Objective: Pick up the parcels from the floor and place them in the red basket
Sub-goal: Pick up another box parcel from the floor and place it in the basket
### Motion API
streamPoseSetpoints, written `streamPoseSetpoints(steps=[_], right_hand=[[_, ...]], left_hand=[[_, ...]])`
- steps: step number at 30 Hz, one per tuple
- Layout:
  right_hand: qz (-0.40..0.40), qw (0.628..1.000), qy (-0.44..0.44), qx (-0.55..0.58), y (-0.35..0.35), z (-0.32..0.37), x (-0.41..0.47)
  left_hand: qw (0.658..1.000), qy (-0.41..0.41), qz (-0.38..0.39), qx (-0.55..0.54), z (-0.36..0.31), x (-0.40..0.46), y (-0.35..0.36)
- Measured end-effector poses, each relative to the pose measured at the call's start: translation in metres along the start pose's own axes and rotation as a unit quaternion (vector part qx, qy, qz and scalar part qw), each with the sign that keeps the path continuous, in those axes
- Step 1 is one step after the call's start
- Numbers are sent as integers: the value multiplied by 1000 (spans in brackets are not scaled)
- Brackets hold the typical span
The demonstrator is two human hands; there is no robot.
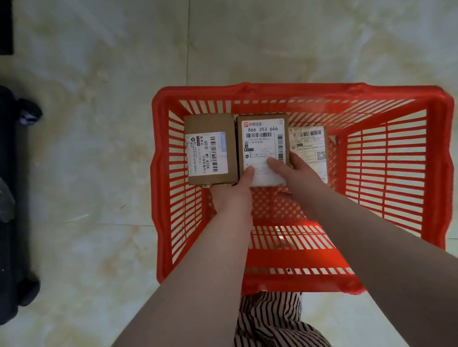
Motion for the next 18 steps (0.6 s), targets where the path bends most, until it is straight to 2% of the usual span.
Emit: streamPoseSetpoints(steps=[10,14,18], right_hand=[[-23,997,16,-70,-11,13,-45],[-50,999,7,-12,-29,29,-87],[-75,993,15,88,-56,47,-152]], left_hand=[[998,-6,6,54,1,-36,-15],[996,8,20,83,-11,-76,-33],[988,71,76,115,-44,-147,-49]])
Point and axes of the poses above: each hand's wrist, its own x-axis towards the middle knuckle, its own y-axis out of the palm, z = x × y, the point moved 8 cm from there along x, towards the middle knuckle, and after that the axes turned 8 degrees about -z, right-handed, at the moved point
